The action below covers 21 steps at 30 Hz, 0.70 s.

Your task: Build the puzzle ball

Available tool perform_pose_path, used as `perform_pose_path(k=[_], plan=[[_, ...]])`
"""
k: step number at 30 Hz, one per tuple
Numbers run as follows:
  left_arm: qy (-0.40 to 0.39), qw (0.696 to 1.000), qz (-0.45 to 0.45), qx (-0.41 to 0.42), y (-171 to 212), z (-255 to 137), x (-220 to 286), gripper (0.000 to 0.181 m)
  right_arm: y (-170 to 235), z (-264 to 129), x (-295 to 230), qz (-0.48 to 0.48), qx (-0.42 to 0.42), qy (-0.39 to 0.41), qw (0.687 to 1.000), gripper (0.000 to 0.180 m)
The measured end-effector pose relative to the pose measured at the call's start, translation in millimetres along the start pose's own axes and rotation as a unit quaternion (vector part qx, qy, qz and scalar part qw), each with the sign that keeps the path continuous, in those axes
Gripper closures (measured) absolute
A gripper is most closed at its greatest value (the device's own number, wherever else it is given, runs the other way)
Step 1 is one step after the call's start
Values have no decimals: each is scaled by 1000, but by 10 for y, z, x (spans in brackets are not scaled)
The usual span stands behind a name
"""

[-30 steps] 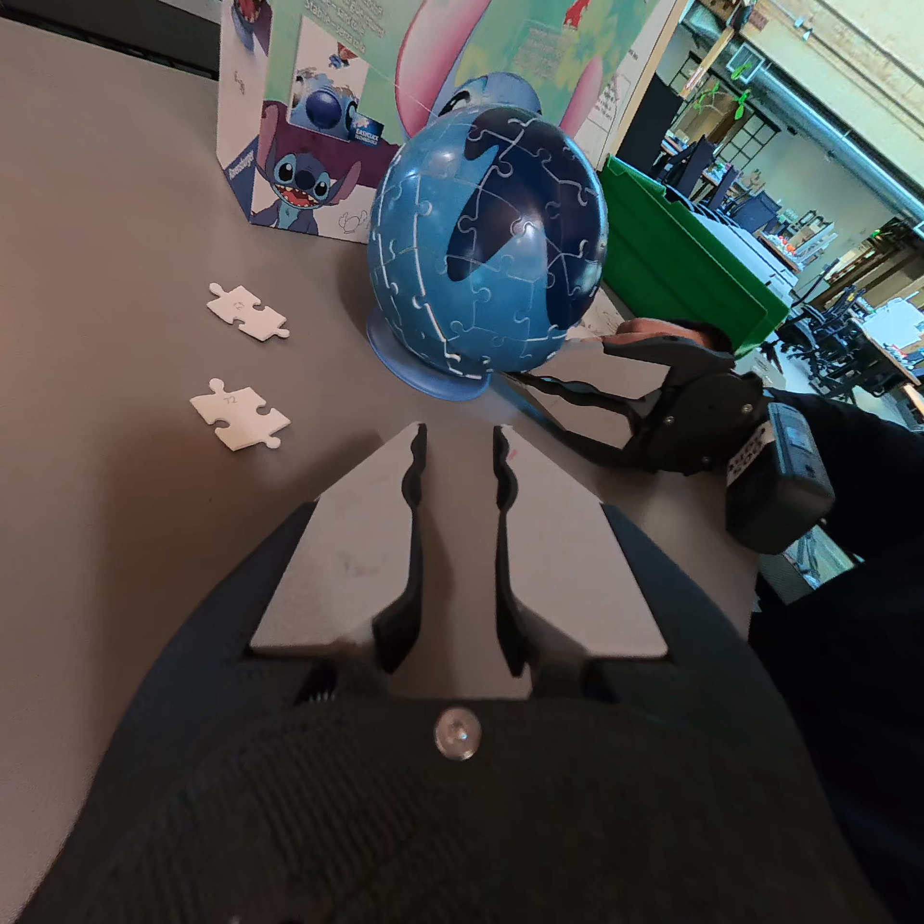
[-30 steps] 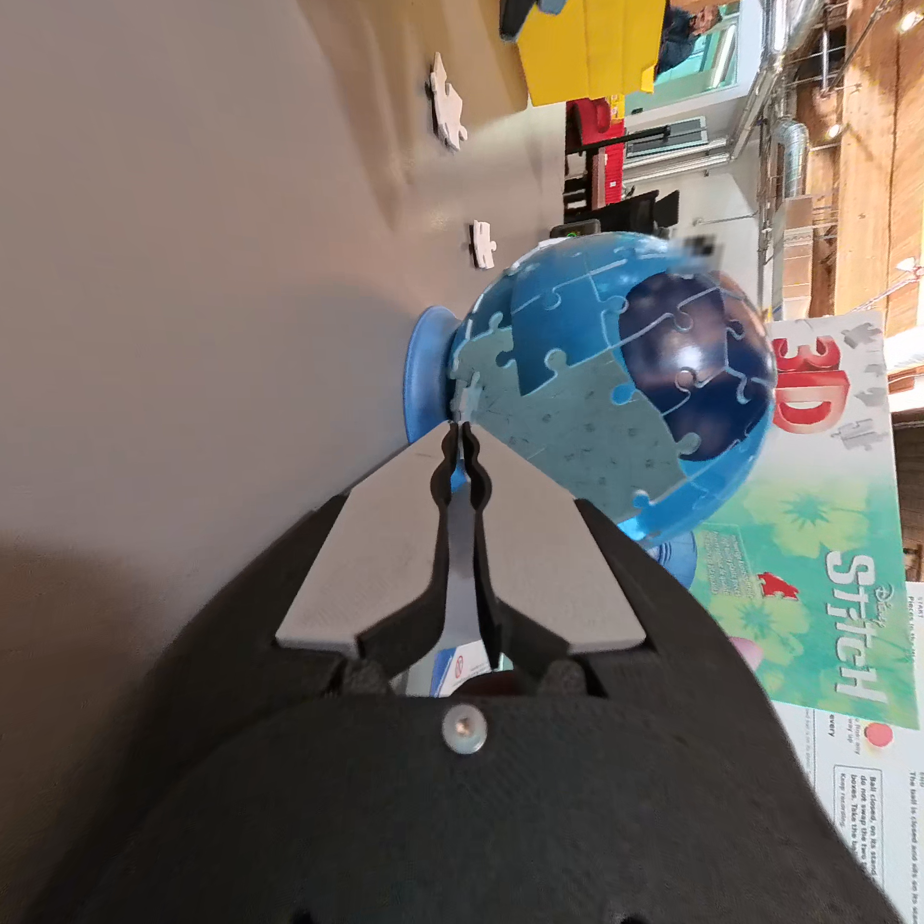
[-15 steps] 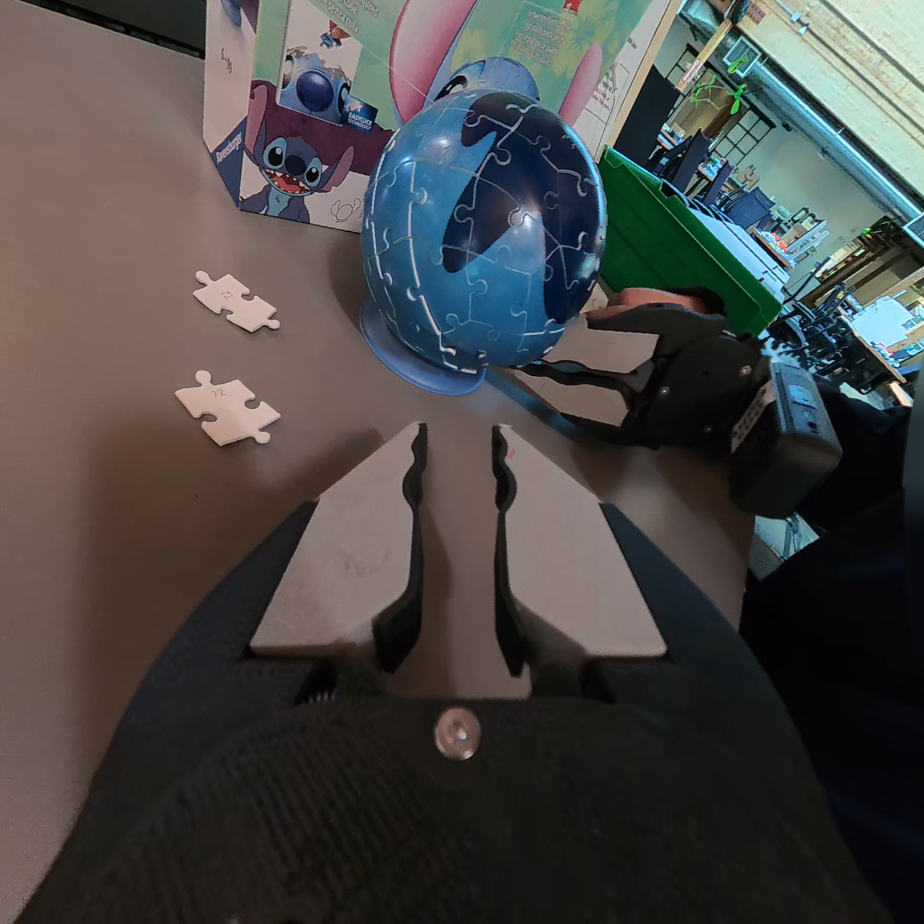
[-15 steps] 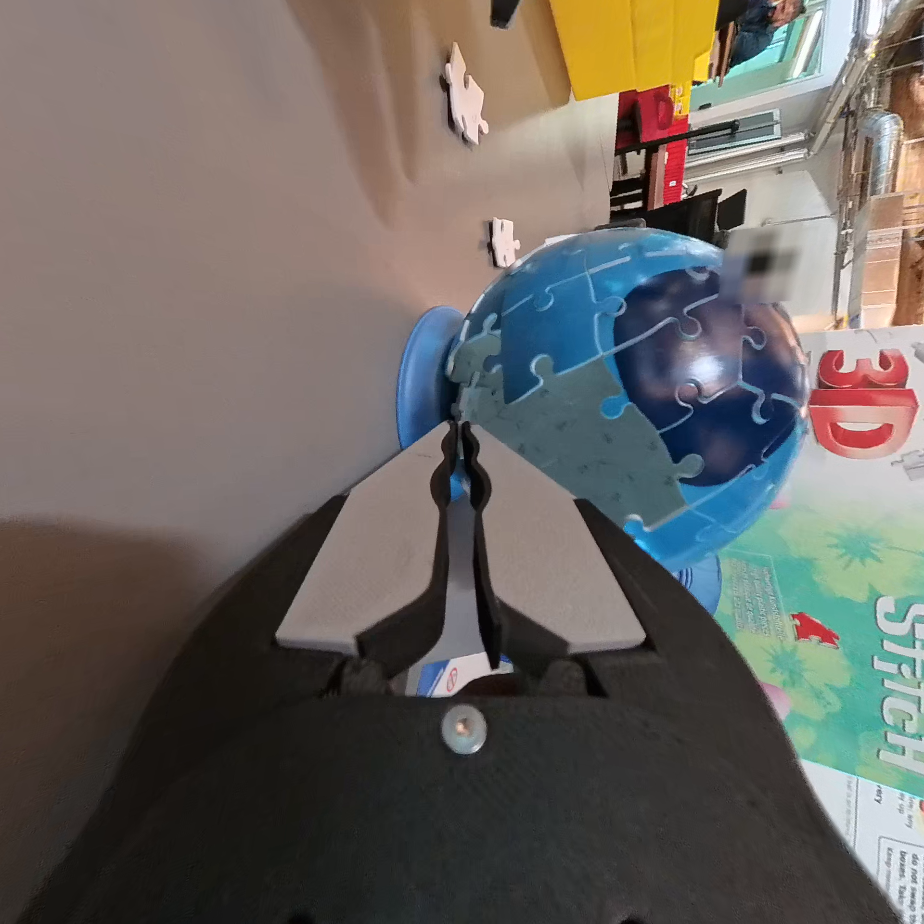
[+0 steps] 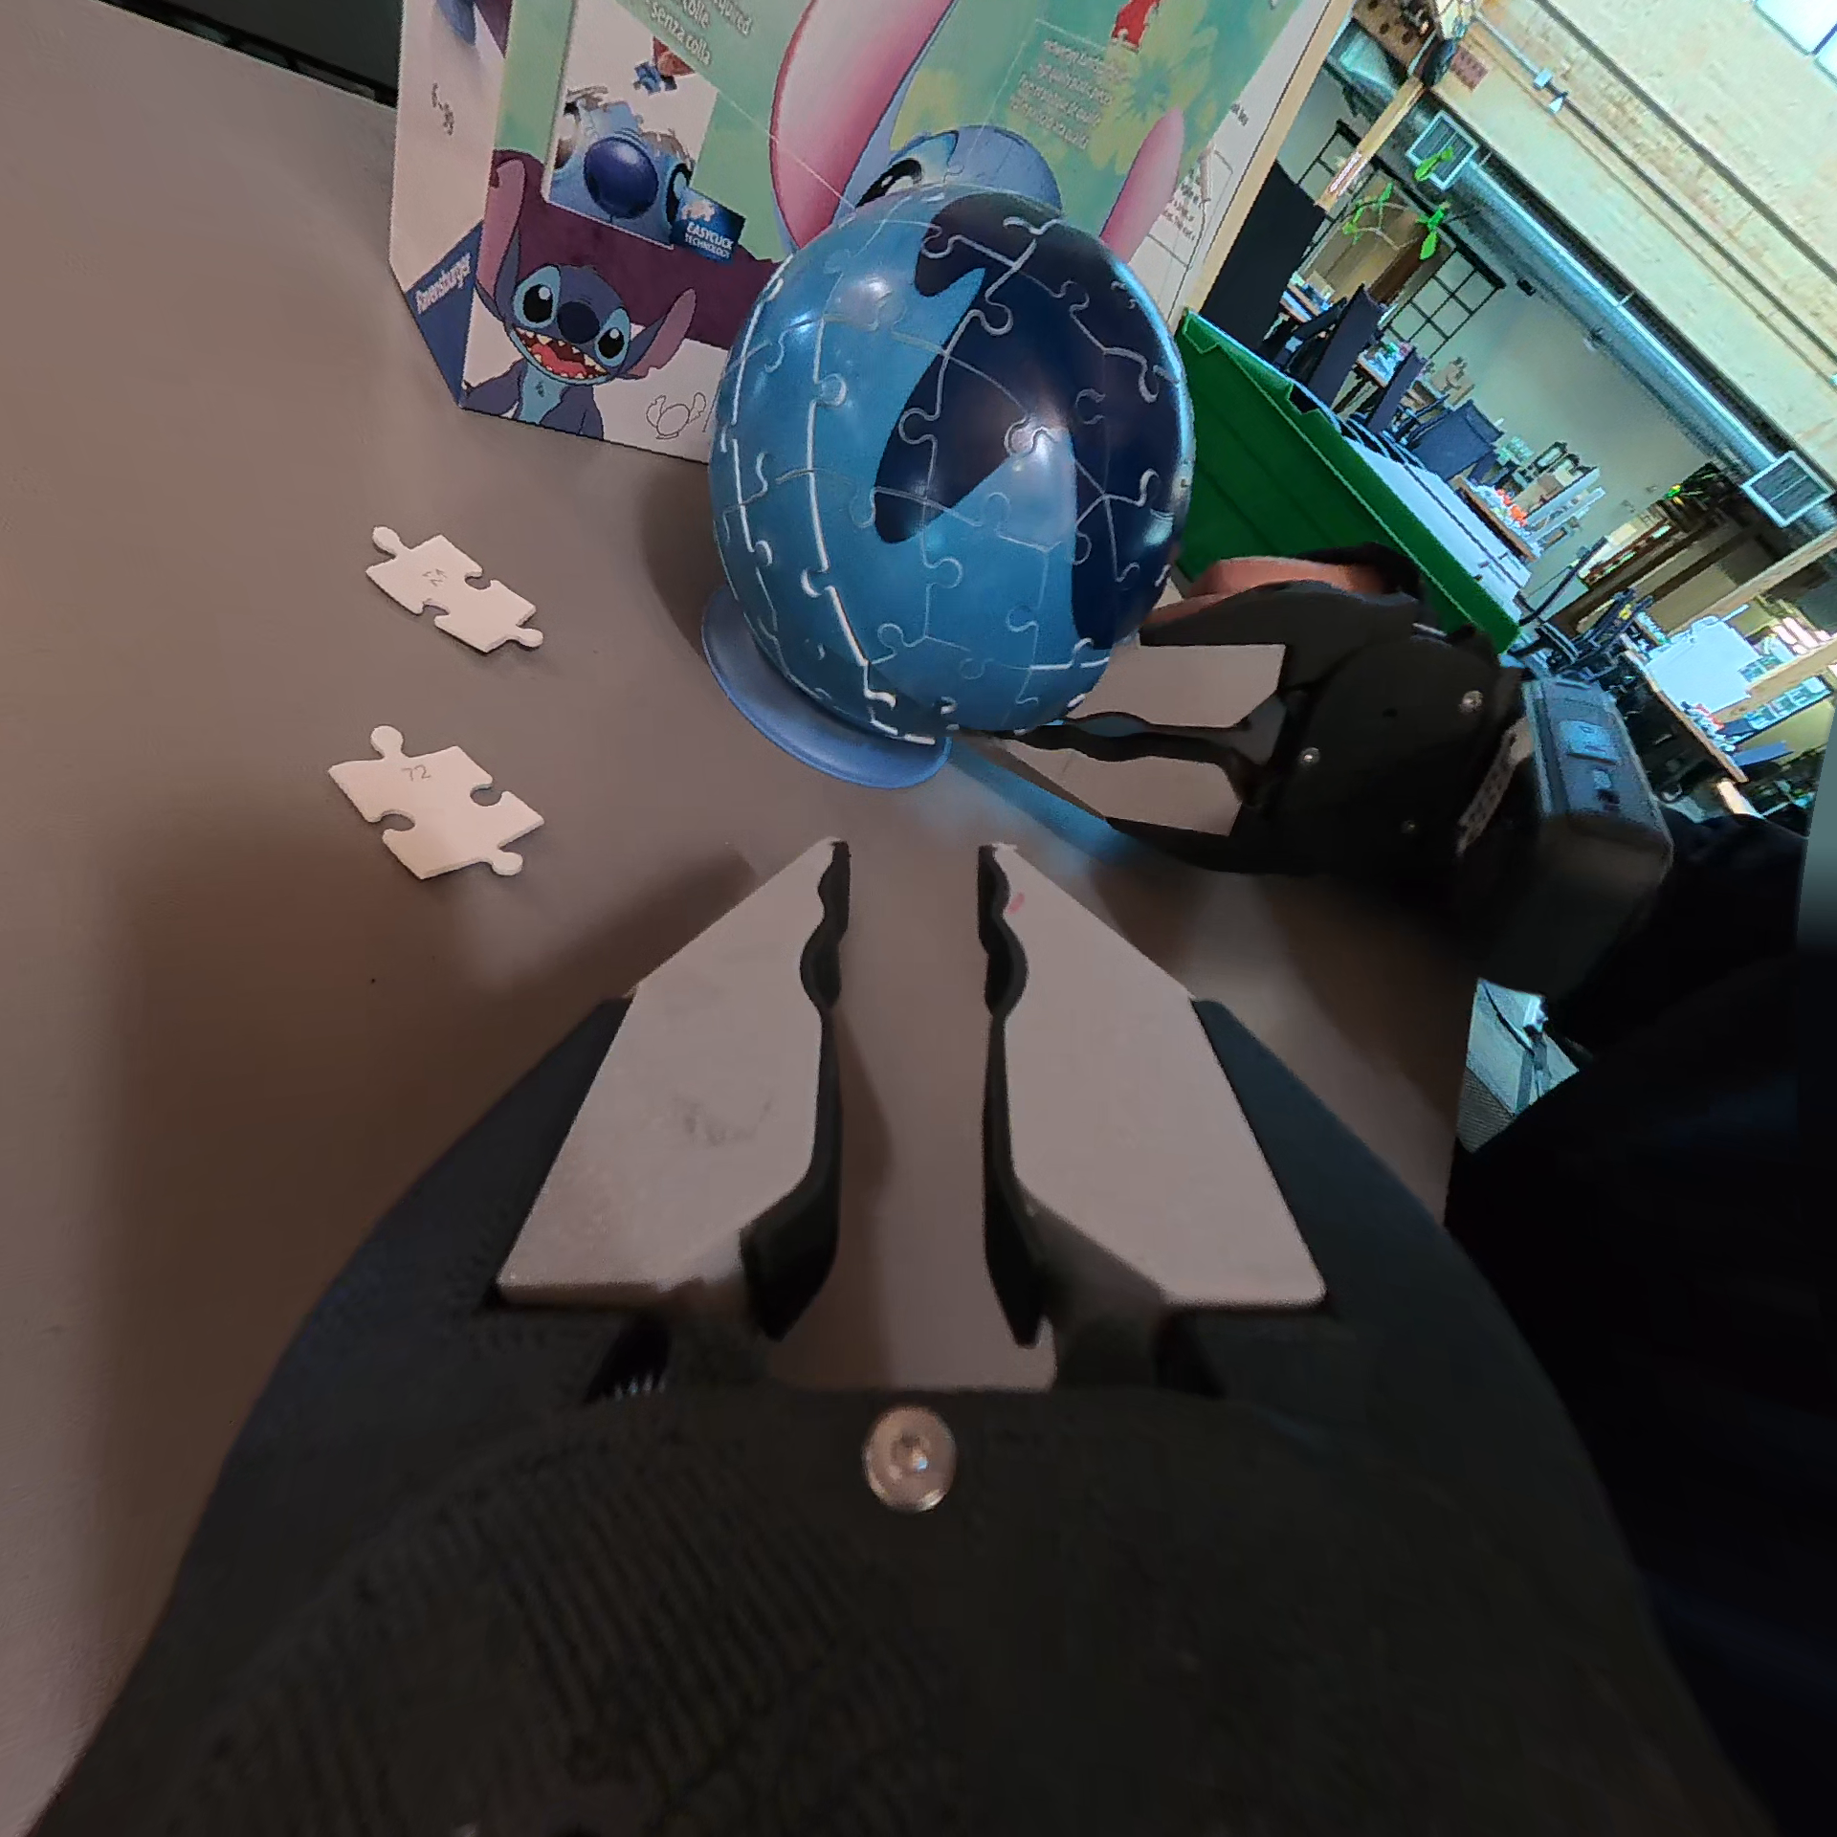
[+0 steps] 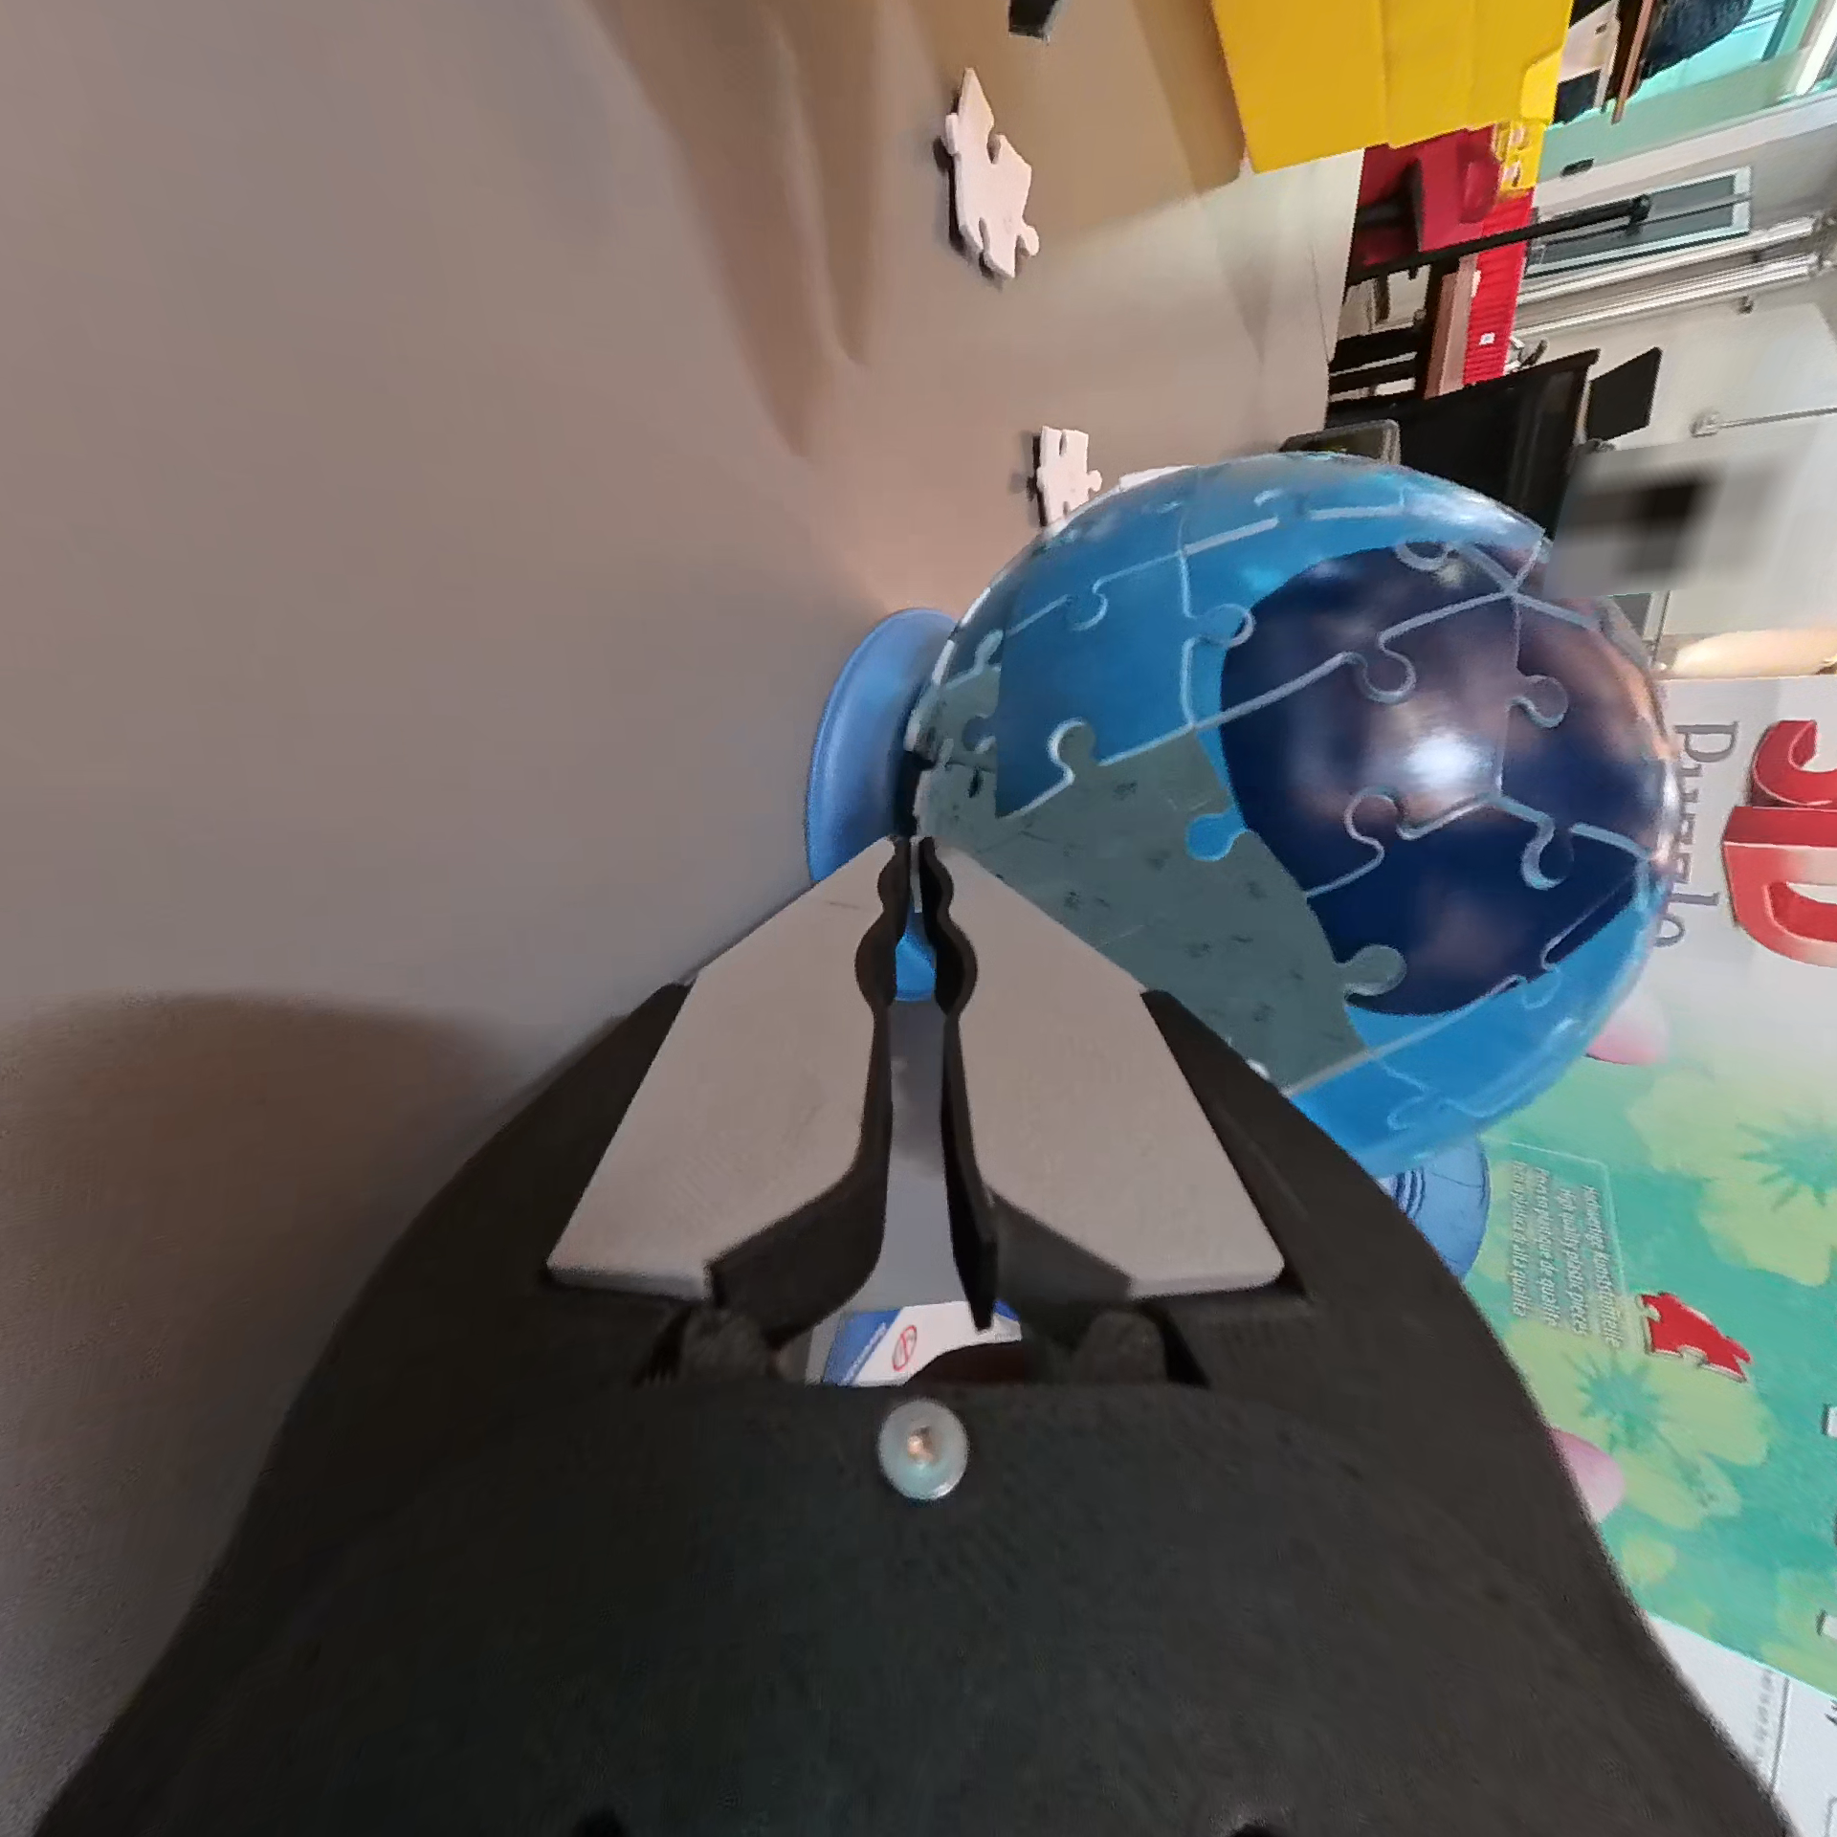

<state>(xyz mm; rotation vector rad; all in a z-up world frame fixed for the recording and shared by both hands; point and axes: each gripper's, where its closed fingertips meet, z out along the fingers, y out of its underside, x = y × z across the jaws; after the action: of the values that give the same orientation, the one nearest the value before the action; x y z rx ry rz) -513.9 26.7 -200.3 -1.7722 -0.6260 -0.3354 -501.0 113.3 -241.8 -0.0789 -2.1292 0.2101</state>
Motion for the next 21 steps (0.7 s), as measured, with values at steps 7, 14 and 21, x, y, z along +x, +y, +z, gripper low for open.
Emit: perform_pose_path(k=[7,14,21], plan=[[3,1000,1,2,-2,-7,16,157,-12,-9,15,3,2,-17,1000,180],[6,1000,1,0,8,-12,30,157,-9,18,7,-2,2,-30,1000,180],[7,1000,-1,0,6,-3,29,157,-17,8,-1,1,6,-44,999,180]])
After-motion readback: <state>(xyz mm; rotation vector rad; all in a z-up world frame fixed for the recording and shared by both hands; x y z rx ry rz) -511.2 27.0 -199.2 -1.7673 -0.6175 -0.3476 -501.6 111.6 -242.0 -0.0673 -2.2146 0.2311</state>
